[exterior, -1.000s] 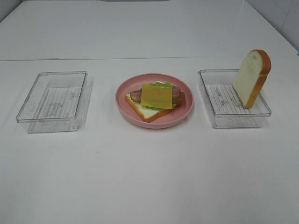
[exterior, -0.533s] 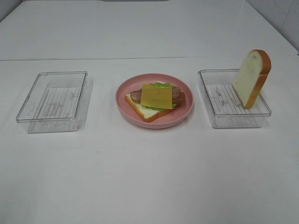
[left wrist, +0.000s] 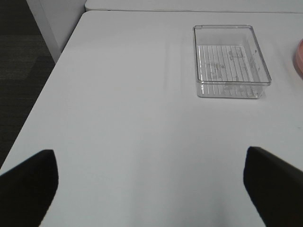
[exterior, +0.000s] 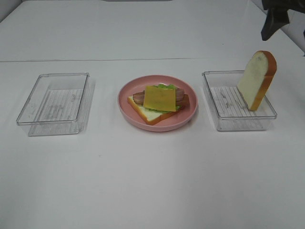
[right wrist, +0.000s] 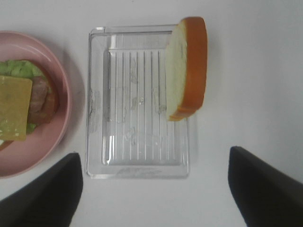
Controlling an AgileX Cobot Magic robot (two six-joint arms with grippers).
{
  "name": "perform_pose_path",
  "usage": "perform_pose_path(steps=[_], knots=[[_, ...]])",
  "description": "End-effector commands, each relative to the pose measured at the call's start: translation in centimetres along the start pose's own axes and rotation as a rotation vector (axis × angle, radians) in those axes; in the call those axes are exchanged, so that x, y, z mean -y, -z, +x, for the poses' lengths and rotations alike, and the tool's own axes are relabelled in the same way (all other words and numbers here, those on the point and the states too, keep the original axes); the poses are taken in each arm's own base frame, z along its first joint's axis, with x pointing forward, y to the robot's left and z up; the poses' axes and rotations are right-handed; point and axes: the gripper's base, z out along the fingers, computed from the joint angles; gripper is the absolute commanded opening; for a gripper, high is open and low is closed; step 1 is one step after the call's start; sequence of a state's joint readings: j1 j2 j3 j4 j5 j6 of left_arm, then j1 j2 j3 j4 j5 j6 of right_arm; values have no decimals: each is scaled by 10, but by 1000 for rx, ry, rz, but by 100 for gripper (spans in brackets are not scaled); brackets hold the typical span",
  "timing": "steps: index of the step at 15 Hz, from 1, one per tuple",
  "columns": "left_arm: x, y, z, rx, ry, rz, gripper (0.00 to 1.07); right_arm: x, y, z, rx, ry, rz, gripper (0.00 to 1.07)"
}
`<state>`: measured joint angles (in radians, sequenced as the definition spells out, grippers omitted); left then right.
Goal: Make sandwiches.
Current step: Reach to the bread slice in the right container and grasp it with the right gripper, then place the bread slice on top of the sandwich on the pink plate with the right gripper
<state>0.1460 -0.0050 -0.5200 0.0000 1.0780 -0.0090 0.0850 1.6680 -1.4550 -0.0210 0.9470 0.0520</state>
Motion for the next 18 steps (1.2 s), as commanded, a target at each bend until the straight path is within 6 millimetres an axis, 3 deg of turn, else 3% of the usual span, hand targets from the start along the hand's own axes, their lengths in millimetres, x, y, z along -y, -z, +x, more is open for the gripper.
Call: perform_pose_path(steps=[1, 6, 8, 10, 11, 13, 16, 18], knots=[[1, 1, 1, 15, 5, 6, 100, 8, -48, -26, -54, 20, 1, 81], [1, 1, 1, 15, 5, 6, 100, 58, -126, -34, -147, -130, -97, 81], [1, 1, 1, 15, 5, 6, 100, 57, -148, -29, -177, -137, -115, 79], [1, 1, 1, 15, 5, 6, 100, 54, -161, -26, -195, -150, -138, 69], [1, 1, 1, 15, 5, 6, 100, 55, -163, -26, -191, -150, -133, 25], [1, 1, 1, 15, 5, 6, 100, 56, -156, -28, -175, -142, -127, 0], [1, 1, 1, 15, 5, 6, 100, 48, -120, -38, -130, -117, -127, 0], [1, 1, 1, 15, 5, 6, 100, 26, -83, -44, -88, -93, -153, 0]])
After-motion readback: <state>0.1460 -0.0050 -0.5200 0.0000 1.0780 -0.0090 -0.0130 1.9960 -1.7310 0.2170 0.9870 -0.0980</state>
